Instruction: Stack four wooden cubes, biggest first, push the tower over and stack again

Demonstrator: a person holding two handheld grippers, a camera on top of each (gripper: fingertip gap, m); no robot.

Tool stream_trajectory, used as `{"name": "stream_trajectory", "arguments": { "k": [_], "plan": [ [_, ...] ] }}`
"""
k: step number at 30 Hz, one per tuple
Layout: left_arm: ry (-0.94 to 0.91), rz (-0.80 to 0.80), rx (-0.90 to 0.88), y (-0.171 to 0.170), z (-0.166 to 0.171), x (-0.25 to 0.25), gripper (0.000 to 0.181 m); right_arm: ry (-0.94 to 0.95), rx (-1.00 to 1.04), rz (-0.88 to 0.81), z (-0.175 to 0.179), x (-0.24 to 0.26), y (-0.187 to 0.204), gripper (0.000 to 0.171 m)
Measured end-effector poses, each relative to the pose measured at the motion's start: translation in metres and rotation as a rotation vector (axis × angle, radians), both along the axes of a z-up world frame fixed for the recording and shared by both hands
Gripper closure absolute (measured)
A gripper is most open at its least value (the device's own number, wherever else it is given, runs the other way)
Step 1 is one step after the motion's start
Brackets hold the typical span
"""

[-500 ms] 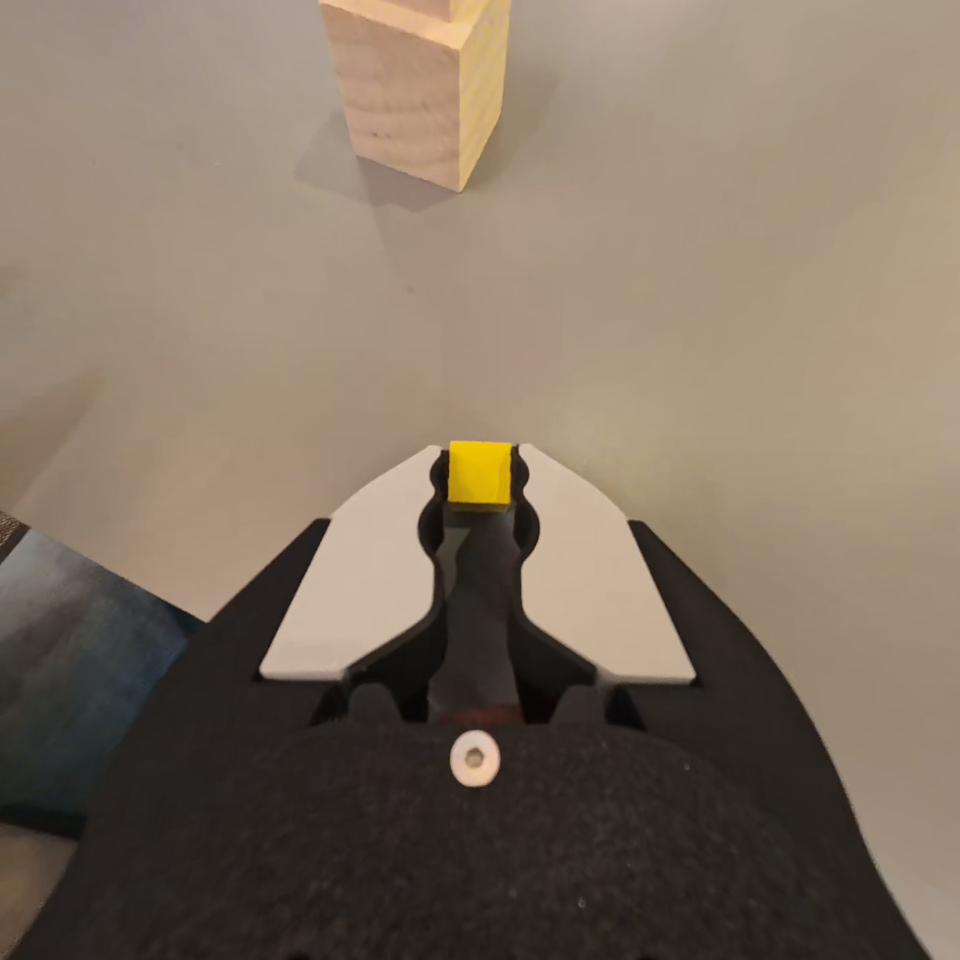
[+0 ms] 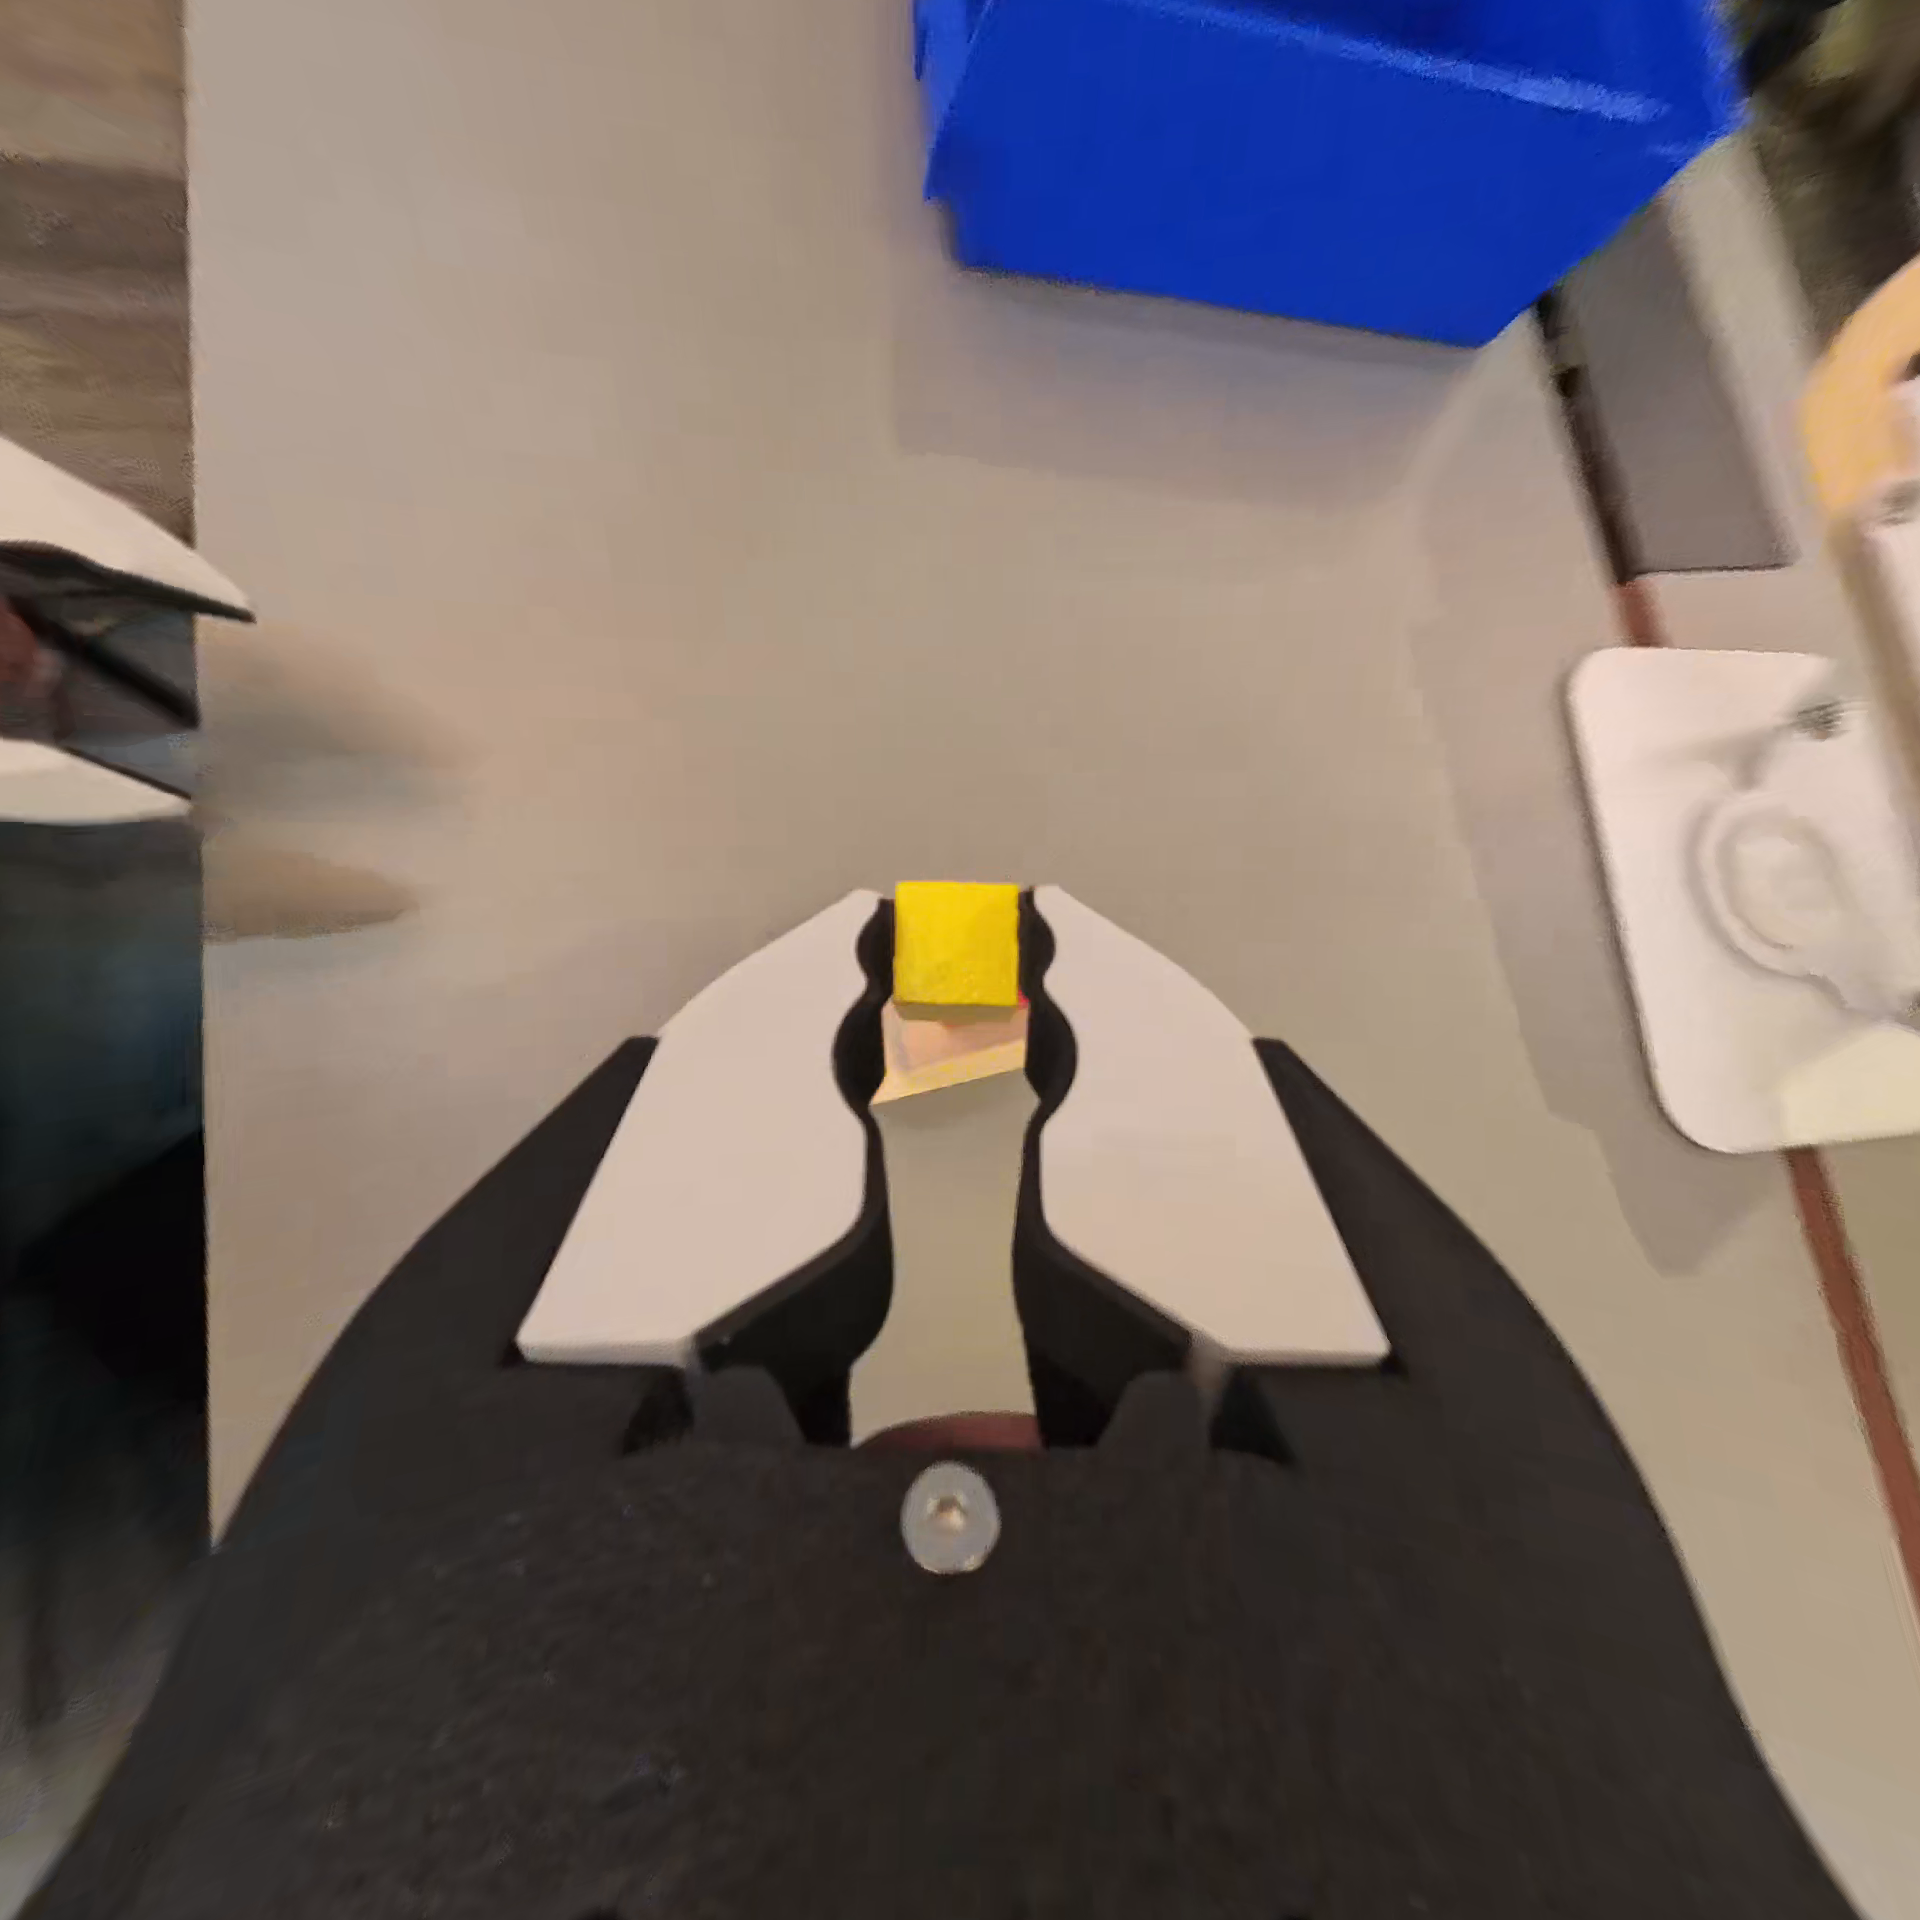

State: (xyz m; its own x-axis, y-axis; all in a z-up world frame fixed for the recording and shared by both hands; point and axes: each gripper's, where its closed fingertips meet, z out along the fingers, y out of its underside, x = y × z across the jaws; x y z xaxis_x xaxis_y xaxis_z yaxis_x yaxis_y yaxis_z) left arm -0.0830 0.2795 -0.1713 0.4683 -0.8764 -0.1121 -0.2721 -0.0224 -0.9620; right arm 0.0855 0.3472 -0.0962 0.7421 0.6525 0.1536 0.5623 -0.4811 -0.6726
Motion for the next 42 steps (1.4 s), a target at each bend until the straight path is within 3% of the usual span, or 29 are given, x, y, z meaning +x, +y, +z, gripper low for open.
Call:
{"name": "stream_trajectory", "arguments": {
  "k": [10,22,26,29,33,38,42],
  "plan": [
    [0.016,-0.006,0.043,-0.002,0.000,-0.002,0.135,0.061,-0.105,0.149,-0.014,0.000,0.011,0.149],
    [0.032,-0.012,0.026,0.000,-0.005,-0.001,0.135,0.086,-0.133,0.183,-0.028,0.001,0.014,0.149],
    [0.035,-0.015,0.017,0.000,-0.007,0.000,0.135,0.089,-0.096,0.147,-0.017,0.002,0.013,0.120],
    [0.031,-0.012,0.019,0.000,-0.006,-0.001,0.135,0.098,0.065,0.056,0.021,-0.001,0.010,0.114],
    [0.028,0.001,0.003,0.004,-0.004,-0.002,0.135,0.070,0.345,-0.225,0.054,-0.001,-0.020,0.112],
    [0.004,0.046,-0.098,0.016,0.001,-0.004,0.133,0.086,0.513,-0.604,0.021,0.006,-0.091,0.106],
    [0.011,0.114,-0.112,0.028,0.002,-0.005,0.132,0.176,0.449,-0.819,-0.033,0.007,-0.138,0.098]
  ]
}}
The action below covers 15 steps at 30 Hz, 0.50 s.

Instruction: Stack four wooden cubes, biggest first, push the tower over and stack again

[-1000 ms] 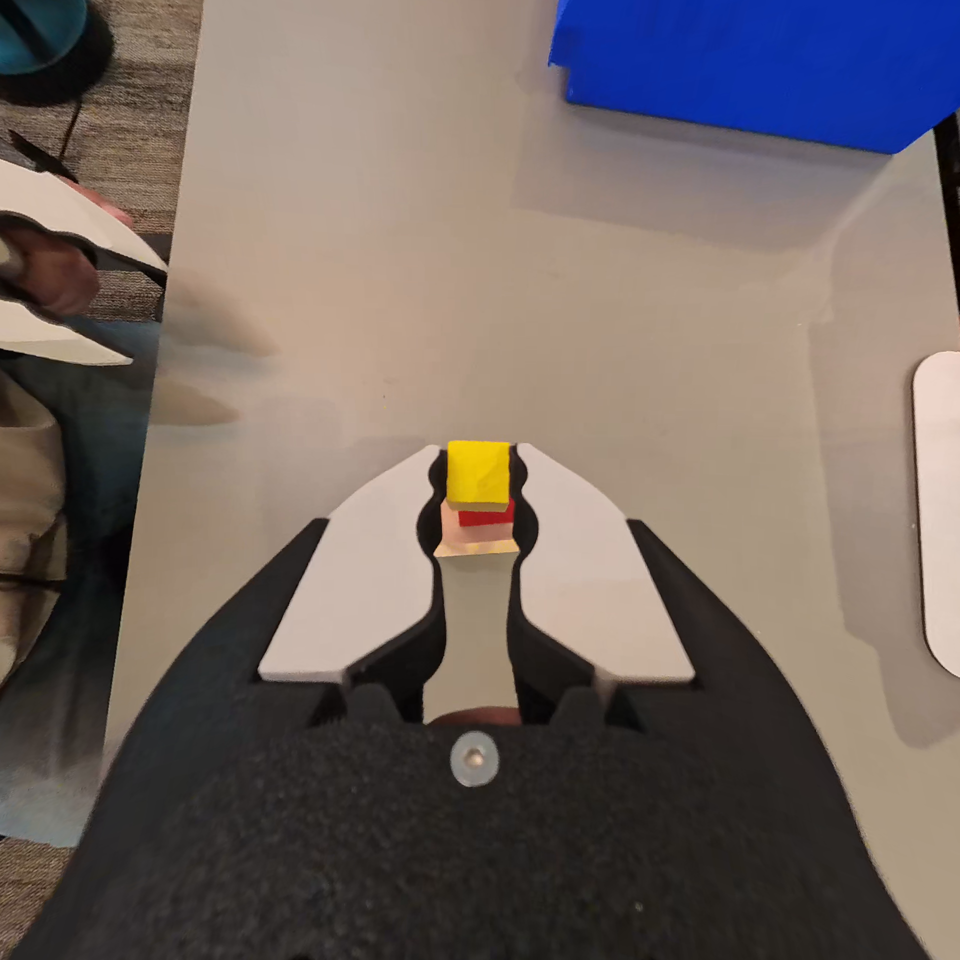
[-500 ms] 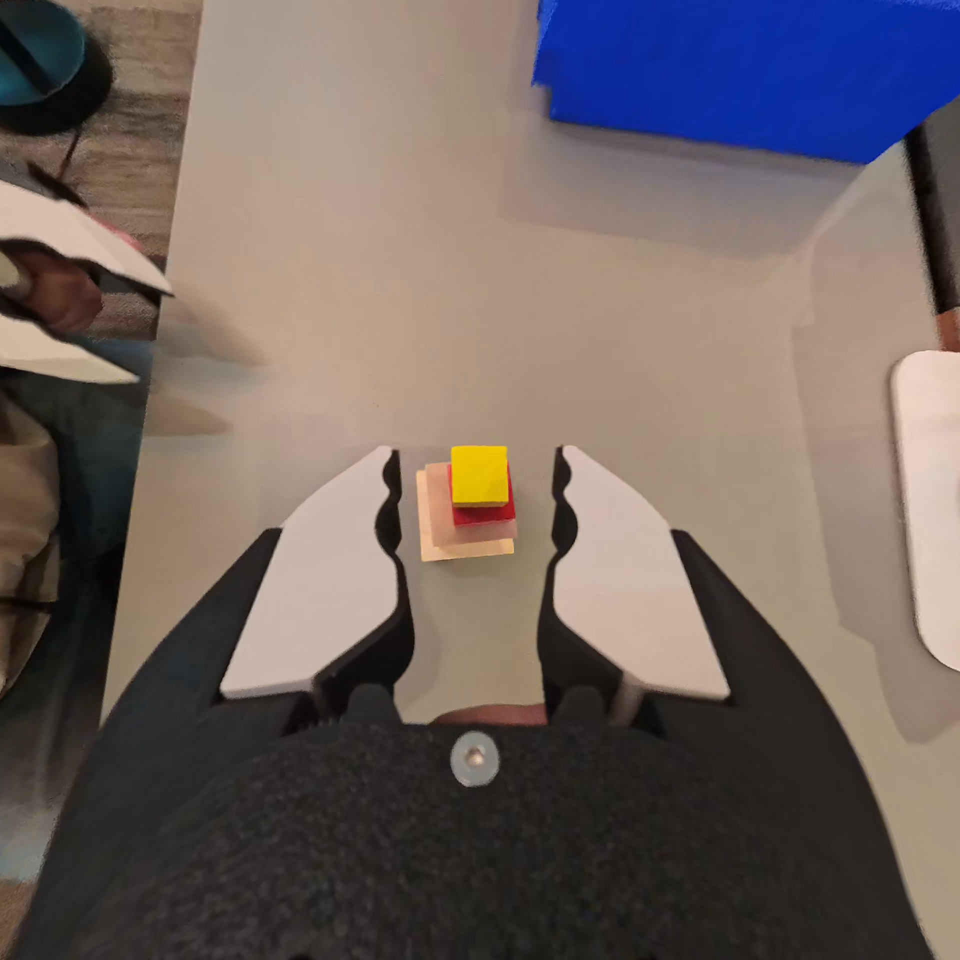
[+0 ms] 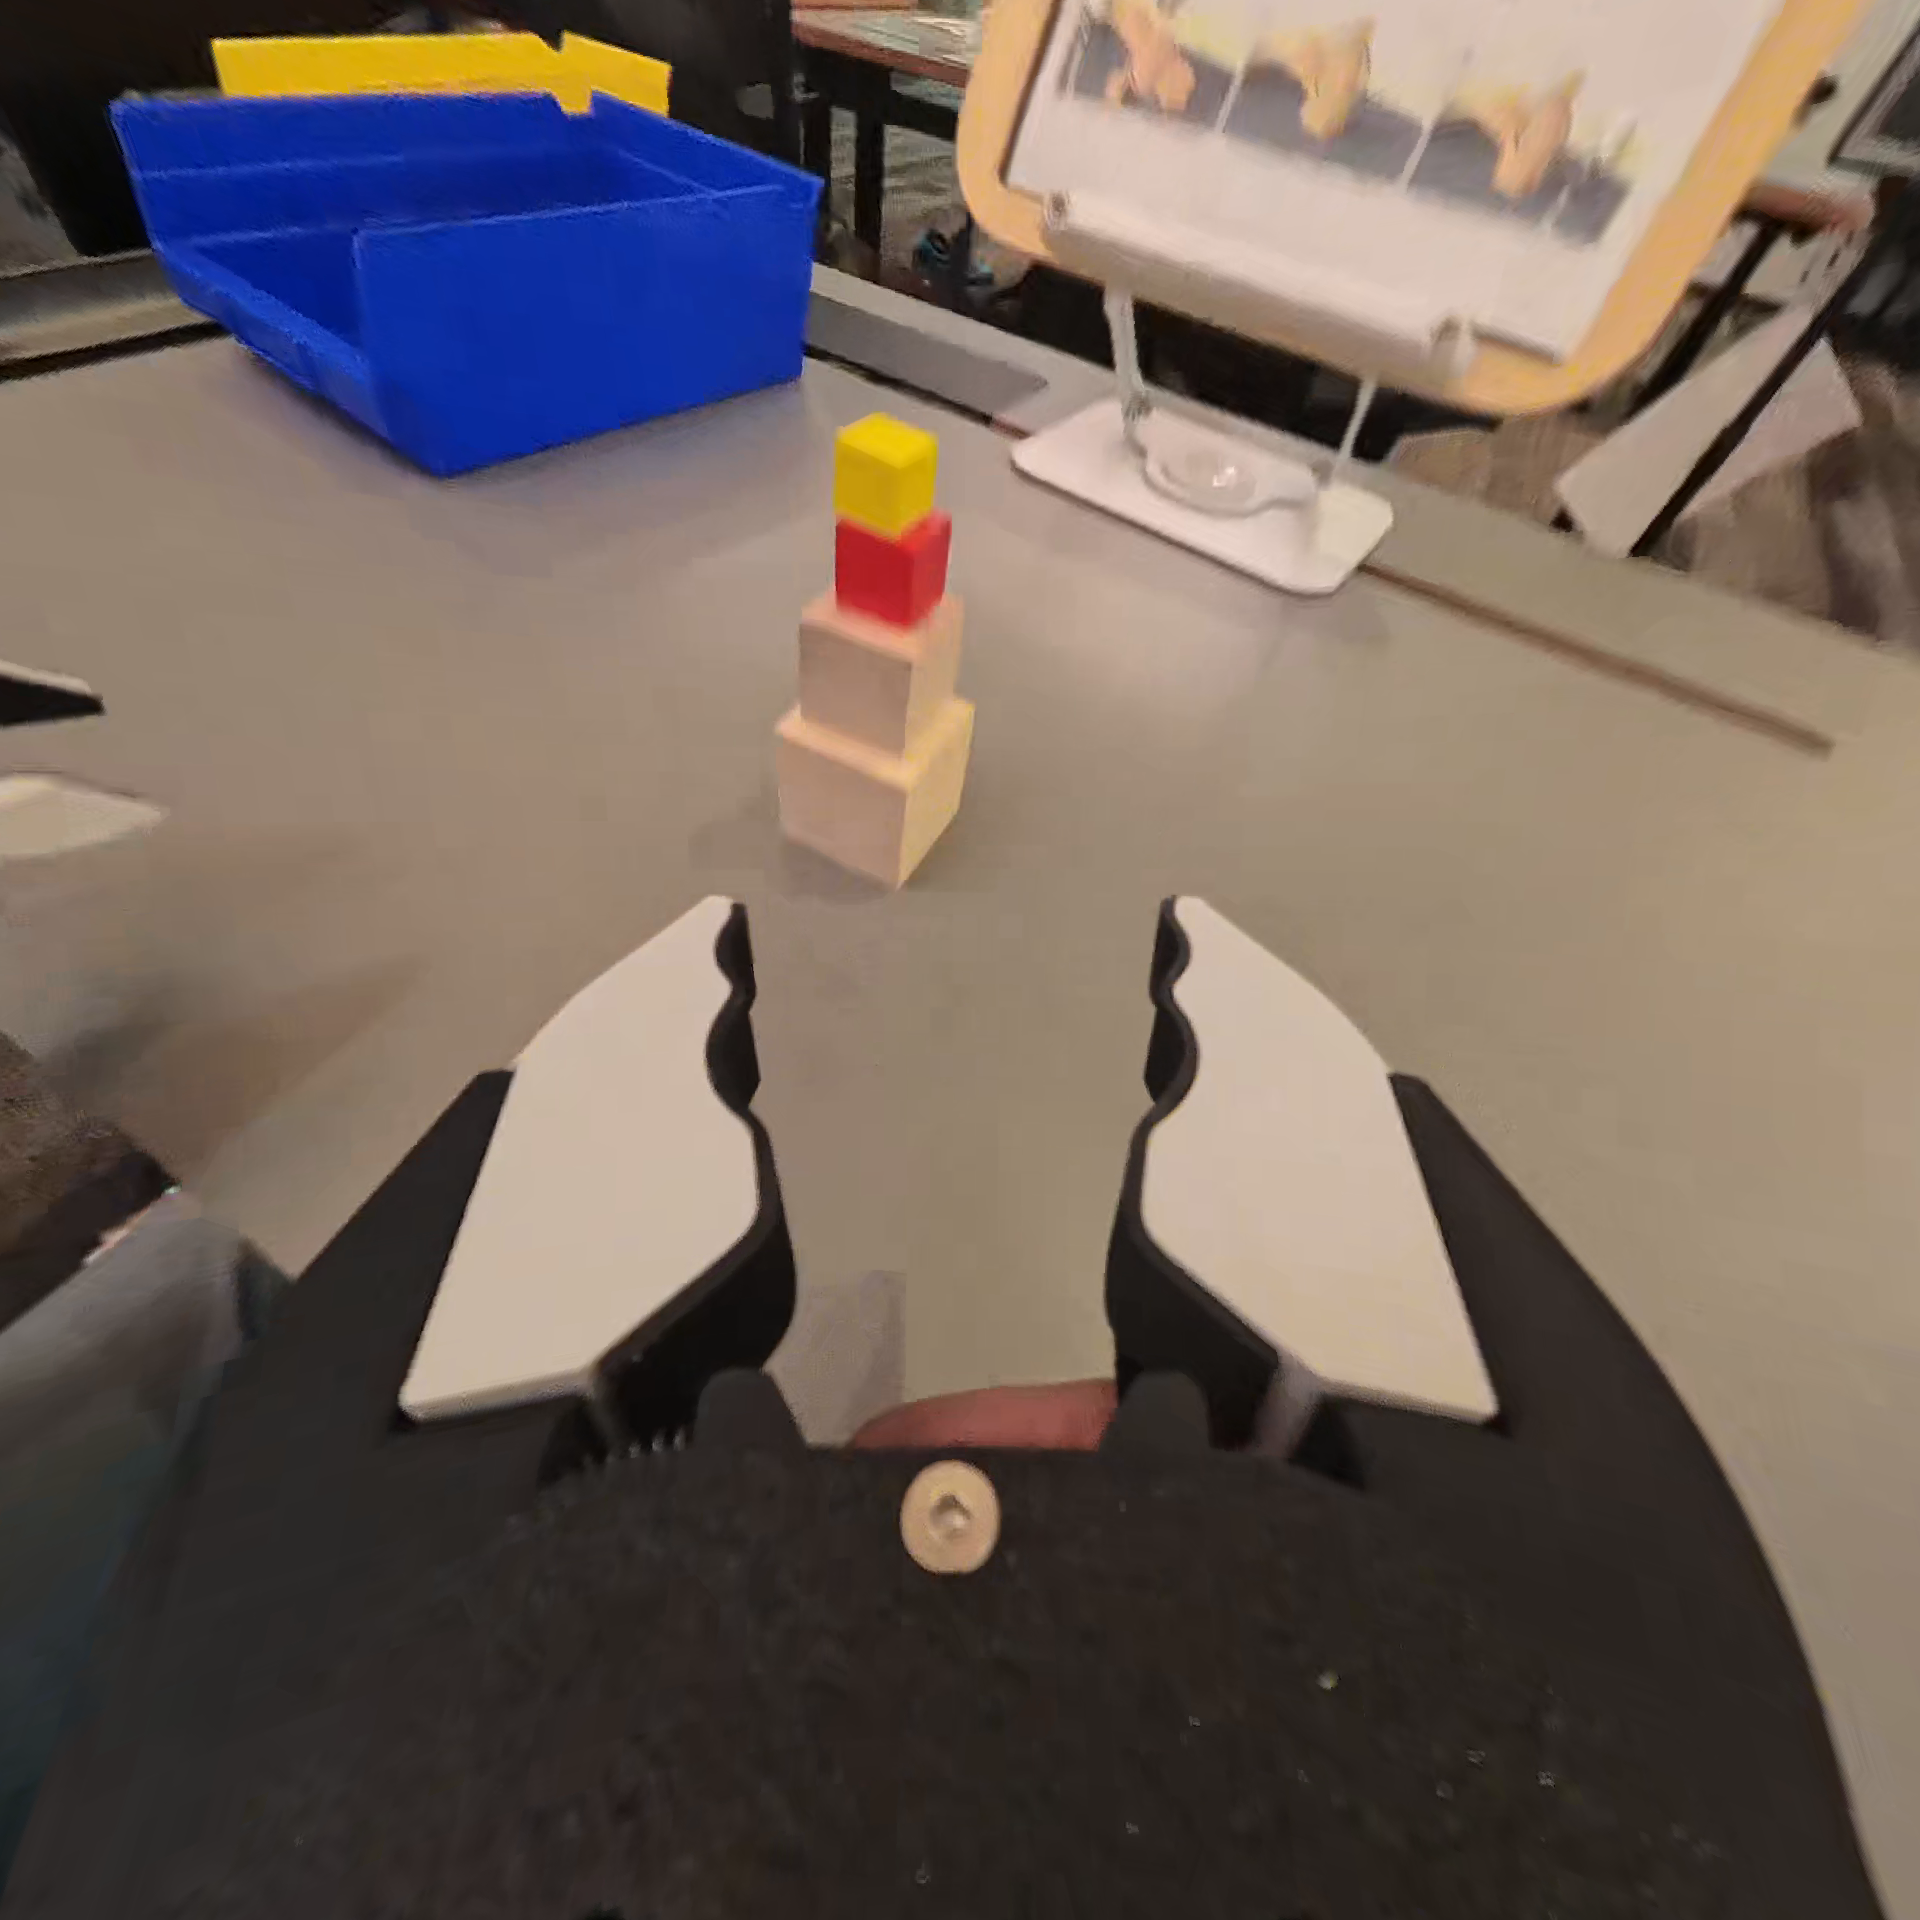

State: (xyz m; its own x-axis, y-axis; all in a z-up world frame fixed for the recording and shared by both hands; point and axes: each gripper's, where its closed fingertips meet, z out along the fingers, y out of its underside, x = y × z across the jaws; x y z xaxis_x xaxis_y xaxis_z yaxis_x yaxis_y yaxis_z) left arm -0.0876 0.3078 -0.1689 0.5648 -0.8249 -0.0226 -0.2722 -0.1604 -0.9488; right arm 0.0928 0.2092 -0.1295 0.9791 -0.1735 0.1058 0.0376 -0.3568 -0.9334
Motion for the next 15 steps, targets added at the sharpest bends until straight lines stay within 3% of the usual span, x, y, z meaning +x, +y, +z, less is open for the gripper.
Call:
{"name": "stream_trajectory", "arguments": {
  "k": [5,15],
  "plan": [
    [0.000,0.041,-0.015,0.005,0.003,0.004,0.131,0.025,-0.010,-0.089,-0.029,-0.001,-0.029,0.095],
    [0.000,0.056,-0.025,0.004,0.002,0.010,0.129,0.081,-0.027,-0.103,-0.038,-0.002,-0.033,0.092]
  ]
}}
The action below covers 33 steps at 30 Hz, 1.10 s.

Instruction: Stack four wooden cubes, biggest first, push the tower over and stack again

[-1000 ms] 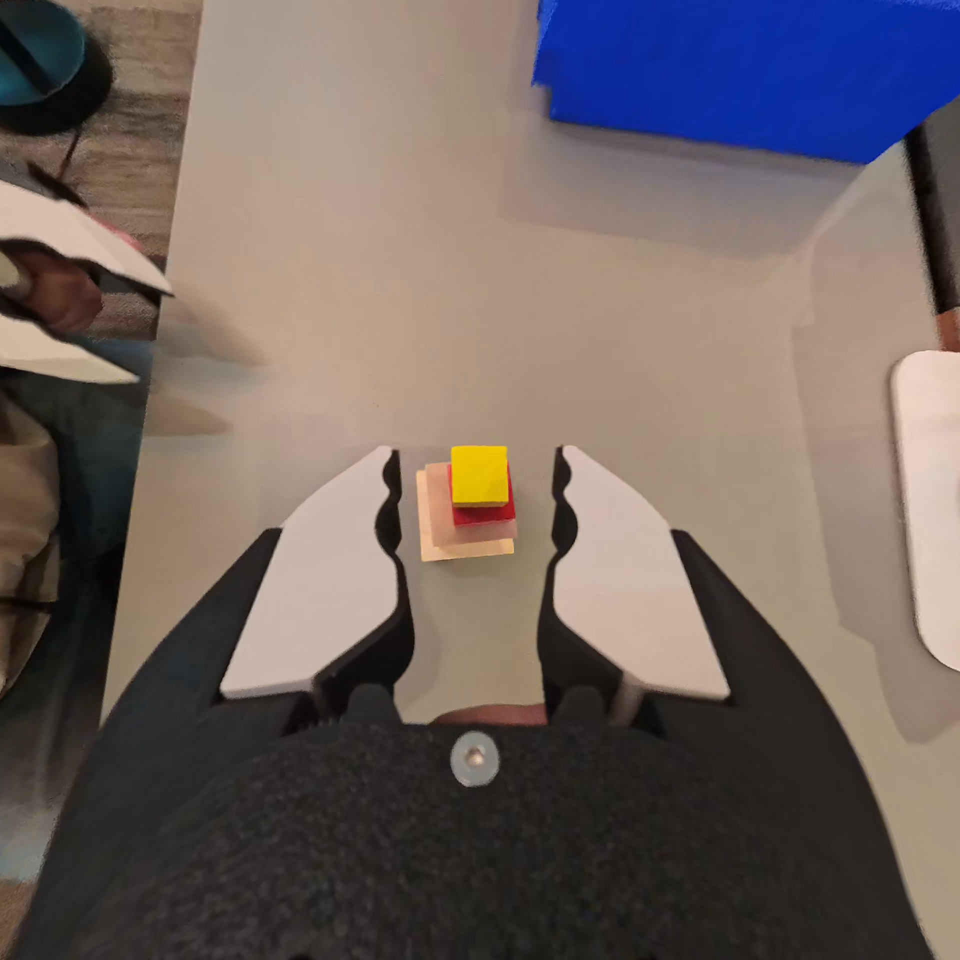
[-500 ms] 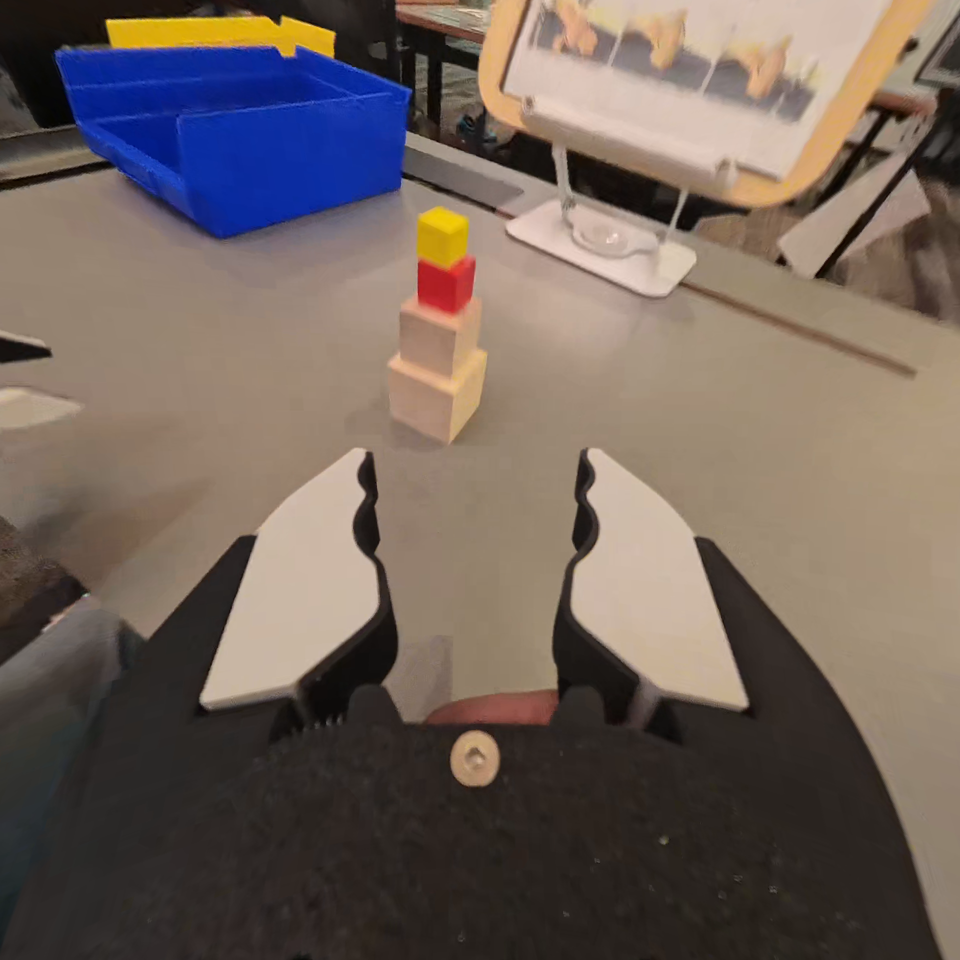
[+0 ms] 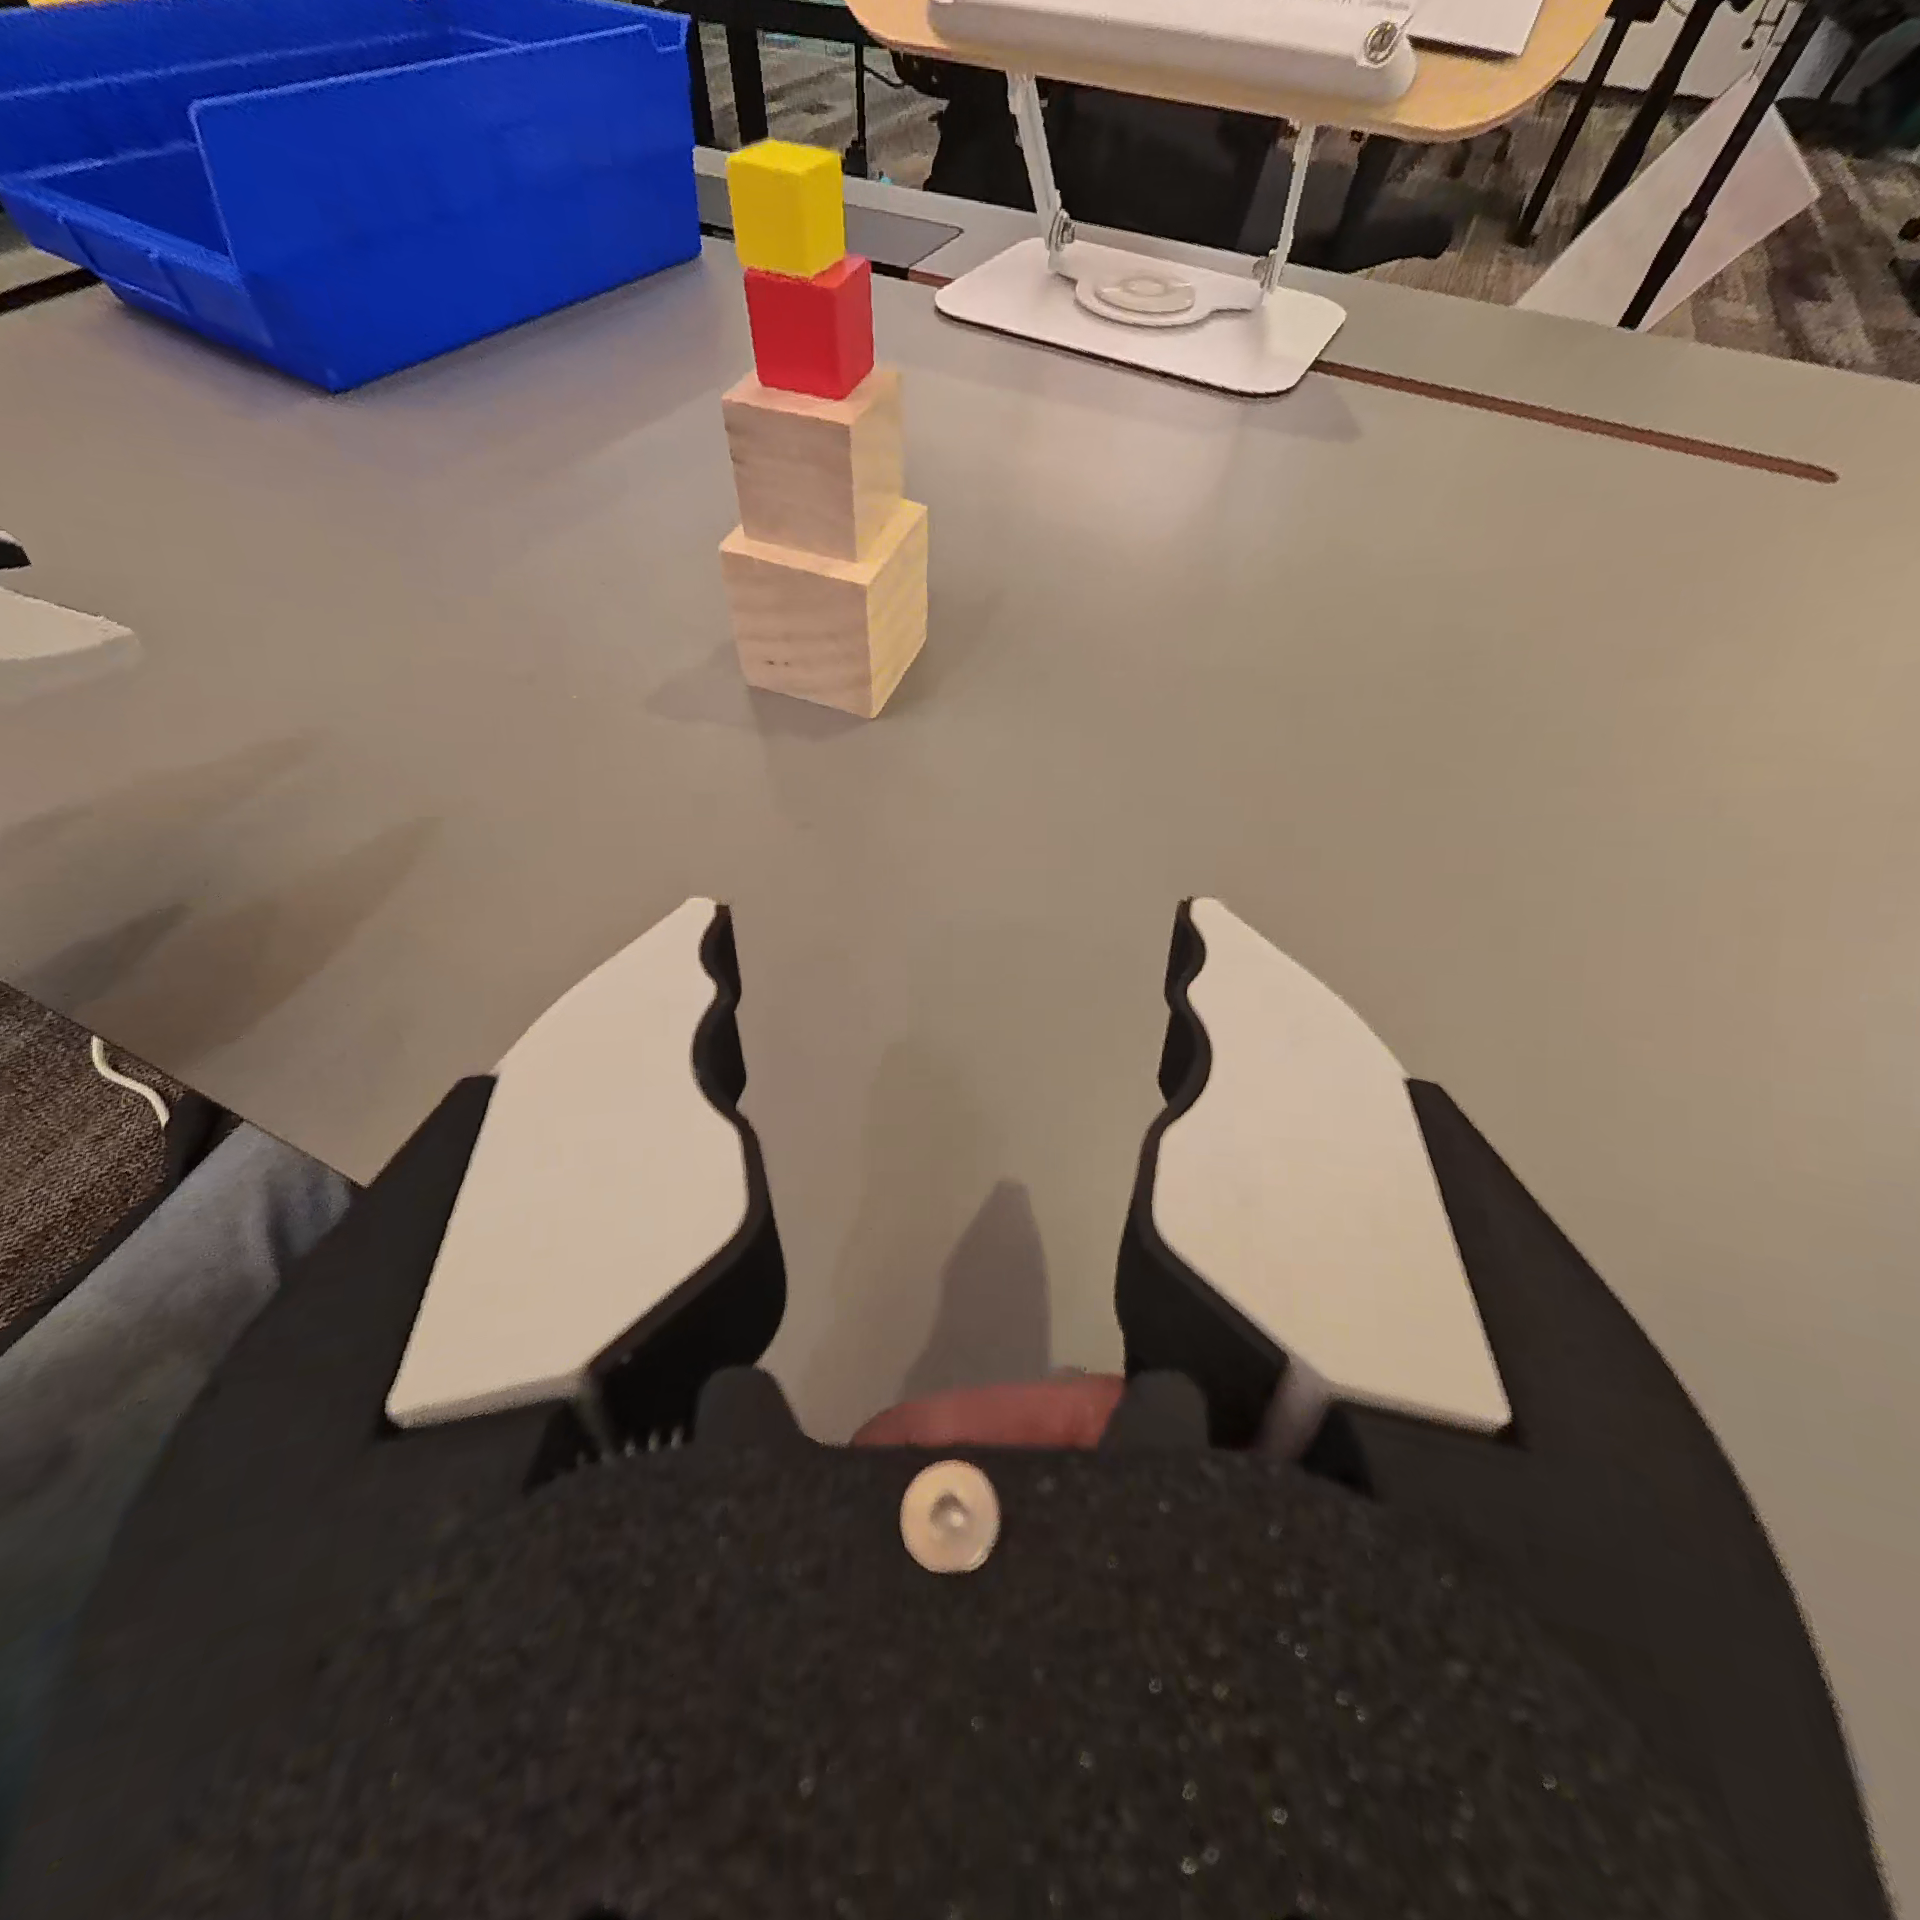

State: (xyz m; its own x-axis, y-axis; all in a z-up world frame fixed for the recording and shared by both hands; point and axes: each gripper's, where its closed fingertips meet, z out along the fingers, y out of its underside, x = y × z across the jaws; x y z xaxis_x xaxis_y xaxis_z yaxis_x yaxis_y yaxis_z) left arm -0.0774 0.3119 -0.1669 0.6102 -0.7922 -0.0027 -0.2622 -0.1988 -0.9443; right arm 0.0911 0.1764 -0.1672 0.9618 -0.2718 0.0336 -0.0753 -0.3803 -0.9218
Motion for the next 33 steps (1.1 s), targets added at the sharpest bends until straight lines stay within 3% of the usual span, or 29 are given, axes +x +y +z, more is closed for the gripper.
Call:
{"name": "stream_trajectory", "arguments": {
  "k": [20,23,24,25,26,30,33],
  "plan": [
    [0.031,-0.051,-0.015,-0.004,-0.013,0.004,0.129,0.004,-0.044,0.036,-0.010,-0.001,0.001,0.098],
    [0.042,-0.086,-0.006,-0.005,-0.012,0.011,0.137,0.001,-0.045,0.038,-0.009,-0.001,0.000,0.099],
    [0.044,-0.114,-0.004,-0.006,-0.009,0.018,0.146,-0.001,-0.044,0.039,-0.007,0.000,-0.001,0.099],
    [0.043,-0.179,-0.012,-0.012,-0.005,0.029,0.174,-0.008,-0.041,0.038,-0.004,0.002,-0.002,0.099],
    [0.035,-0.261,-0.033,-0.022,0.001,0.044,0.181,-0.019,-0.037,0.032,-0.001,0.005,-0.004,0.099],
    [0.003,-0.474,-0.185,-0.073,0.014,0.127,0.181,-0.050,0.000,-0.017,0.021,0.027,-0.016,0.101],
    [0.065,-0.525,-0.211,-0.108,0.001,0.183,0.181,-0.047,0.035,-0.065,0.035,0.048,-0.029,0.102]
  ]
}}
